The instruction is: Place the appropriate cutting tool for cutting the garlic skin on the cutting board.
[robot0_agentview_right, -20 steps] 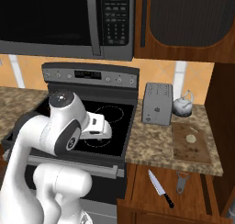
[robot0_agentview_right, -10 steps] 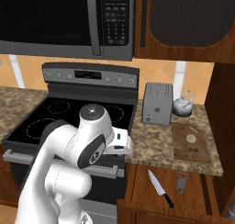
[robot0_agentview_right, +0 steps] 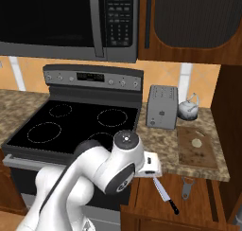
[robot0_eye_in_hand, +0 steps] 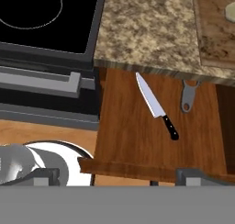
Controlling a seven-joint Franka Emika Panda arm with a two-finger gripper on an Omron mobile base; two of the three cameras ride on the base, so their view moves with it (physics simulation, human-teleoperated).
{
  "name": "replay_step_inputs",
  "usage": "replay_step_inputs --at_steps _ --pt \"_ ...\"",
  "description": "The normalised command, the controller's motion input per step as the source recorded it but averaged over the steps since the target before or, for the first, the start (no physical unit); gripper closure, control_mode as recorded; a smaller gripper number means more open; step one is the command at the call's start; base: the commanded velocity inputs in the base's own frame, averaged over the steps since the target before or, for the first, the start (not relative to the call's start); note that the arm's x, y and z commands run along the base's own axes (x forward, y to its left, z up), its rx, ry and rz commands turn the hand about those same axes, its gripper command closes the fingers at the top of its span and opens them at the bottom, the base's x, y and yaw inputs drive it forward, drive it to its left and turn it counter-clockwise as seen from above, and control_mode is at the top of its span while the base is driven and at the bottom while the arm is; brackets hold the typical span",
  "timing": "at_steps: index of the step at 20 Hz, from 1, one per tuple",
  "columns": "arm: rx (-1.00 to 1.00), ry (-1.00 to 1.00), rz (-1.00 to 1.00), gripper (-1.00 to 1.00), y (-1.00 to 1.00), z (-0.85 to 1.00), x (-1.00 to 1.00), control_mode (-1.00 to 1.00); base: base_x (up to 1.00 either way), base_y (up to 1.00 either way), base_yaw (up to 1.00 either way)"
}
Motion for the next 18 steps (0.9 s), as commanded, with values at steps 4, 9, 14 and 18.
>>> replay_step_inputs --at_steps 4,9,14,18 --pt "-0.02 0.00 0.00 -1.00 -0.64 -0.36 0.03 -1.00 0.00 0.00 0.00" --pt "-0.02 0.05 0.00 -1.00 -0.71 -0.37 0.01 -1.00 0.00 0.00 0.00" --pt "-0.01 0.11 0.00 -1.00 -0.34 -0.21 0.00 -1.00 0.00 0.00 0.00" --pt "-0.04 0.06 0.00 -1.00 -0.03 -0.26 0.40 -1.00 0.00 0.00 0.00"
